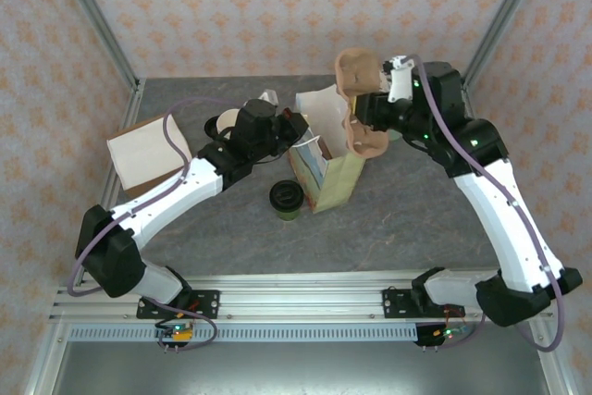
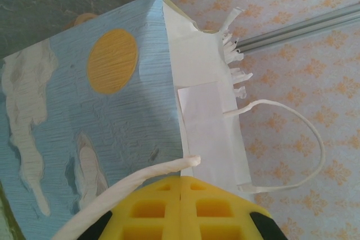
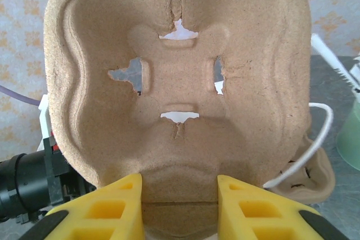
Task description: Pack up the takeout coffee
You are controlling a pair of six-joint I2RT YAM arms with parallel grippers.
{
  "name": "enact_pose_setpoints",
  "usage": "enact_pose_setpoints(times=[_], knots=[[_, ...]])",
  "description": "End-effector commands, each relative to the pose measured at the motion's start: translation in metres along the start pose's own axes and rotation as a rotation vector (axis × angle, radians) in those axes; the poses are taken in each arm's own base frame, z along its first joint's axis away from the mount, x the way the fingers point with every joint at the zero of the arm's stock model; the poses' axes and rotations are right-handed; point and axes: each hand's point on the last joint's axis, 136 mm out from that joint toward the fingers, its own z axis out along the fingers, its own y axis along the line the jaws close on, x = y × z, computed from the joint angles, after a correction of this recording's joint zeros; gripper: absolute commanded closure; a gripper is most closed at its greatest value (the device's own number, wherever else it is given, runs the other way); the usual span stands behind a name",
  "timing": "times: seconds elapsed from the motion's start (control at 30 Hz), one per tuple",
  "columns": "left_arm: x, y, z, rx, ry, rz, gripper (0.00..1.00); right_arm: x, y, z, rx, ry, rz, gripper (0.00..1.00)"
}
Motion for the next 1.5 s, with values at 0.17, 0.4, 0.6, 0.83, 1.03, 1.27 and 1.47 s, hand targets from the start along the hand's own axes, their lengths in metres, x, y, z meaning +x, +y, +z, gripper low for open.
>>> enact_pose_setpoints(times=[0.17, 0.4, 0.6, 0.83, 1.03, 1.27, 1.47], knots=[[-0.005, 0.009, -0.017, -0.043, -0.048, 0.047, 0.95, -0.016, 0.017, 0.036, -0.033, 0.0, -0.024, 0.68], [-0.011, 0.012, -0.027, -0.072, -0.08, 0.097, 0.82, -0.013, 0.025, 0.059, -0.036, 0.041, -0.042, 0.68], [-0.013, 0.013, -0.03, -0.085, -0.085, 0.131, 0.72, -0.002, 0.019, 0.077, -0.003, 0.085, -0.05, 0.68], [-0.012, 0.02, -0.028, -0.111, -0.08, 0.148, 0.74, 0.009, 0.011, 0.09, 0.036, 0.126, -0.061, 0.68], [-0.011, 0.023, -0.027, -0.122, -0.076, 0.157, 0.76, 0.019, 0.007, 0.094, 0.055, 0.152, -0.067, 0.68], [-0.012, 0.025, -0.027, -0.127, -0.079, 0.158, 0.78, 0.031, 0.002, 0.096, 0.082, 0.179, -0.078, 0.68], [-0.013, 0.026, -0.026, -0.132, -0.082, 0.158, 0.79, 0.037, 0.0, 0.097, 0.088, 0.192, -0.077, 0.68]])
